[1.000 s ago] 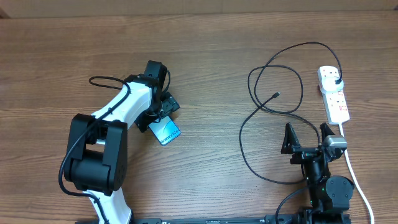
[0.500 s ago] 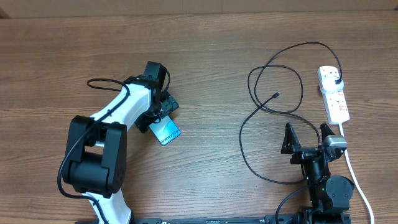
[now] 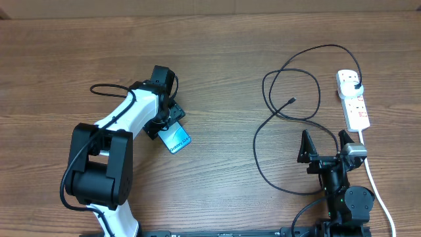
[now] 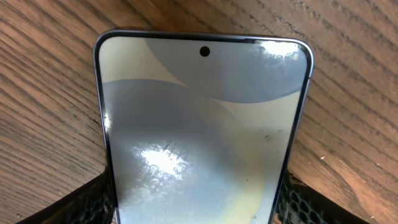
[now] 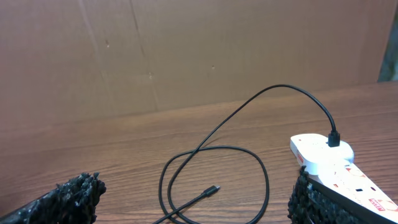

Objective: Plug charger to phone and switch on socket
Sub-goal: 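Close the left gripper on the phone's short edge, then lift the phone upright with the left gripper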

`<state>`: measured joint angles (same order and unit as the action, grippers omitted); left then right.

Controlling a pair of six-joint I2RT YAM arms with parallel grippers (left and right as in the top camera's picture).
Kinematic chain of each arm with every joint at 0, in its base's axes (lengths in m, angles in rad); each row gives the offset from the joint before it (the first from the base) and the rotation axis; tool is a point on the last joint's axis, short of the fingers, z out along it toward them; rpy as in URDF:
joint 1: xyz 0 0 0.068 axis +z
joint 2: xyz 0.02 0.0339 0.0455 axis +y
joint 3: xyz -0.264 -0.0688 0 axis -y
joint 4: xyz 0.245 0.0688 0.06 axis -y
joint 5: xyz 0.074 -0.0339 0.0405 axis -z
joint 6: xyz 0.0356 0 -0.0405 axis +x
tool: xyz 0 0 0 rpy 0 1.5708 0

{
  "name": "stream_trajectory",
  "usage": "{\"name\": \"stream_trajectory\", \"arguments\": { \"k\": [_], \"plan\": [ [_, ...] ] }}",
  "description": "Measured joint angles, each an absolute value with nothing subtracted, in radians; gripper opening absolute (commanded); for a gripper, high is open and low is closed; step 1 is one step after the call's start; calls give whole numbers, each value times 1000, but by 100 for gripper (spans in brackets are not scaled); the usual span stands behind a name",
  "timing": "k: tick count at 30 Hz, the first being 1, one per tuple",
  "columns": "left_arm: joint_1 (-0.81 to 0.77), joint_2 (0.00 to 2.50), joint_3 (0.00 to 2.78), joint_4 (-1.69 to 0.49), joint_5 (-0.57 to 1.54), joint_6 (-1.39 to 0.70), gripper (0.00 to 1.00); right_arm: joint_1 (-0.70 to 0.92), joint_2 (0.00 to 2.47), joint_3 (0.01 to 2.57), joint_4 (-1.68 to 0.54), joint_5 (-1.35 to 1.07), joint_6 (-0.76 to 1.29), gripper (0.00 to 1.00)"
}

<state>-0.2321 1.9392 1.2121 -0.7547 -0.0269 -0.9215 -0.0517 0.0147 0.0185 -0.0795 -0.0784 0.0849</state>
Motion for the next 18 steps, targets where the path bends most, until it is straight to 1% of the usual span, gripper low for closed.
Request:
{"name": "stream_trajectory", "arguments": {
  "k": [7,18],
  "plan": [
    [-231,1939,1212,-755,-21,-921,76,-52,15,19,-80,-79,85,100],
    [-227,1939,1213,-763,-11,-911,69,-52,15,19,-80,-79,85,100]
  ]
}}
